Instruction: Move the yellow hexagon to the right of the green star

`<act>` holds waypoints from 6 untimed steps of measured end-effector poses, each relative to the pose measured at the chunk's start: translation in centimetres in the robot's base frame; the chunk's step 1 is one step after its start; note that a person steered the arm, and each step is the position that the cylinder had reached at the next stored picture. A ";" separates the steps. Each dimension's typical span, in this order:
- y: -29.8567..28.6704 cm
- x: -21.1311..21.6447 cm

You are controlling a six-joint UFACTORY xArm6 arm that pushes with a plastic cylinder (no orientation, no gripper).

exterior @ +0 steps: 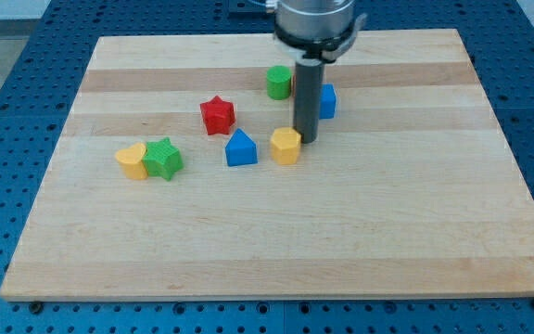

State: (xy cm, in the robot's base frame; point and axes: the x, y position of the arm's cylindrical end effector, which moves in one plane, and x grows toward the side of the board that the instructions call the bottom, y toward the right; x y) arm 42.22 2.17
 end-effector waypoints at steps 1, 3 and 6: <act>-3.1 2.0; -1.5 7.0; -4.7 9.7</act>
State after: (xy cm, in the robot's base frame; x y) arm 51.95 -2.53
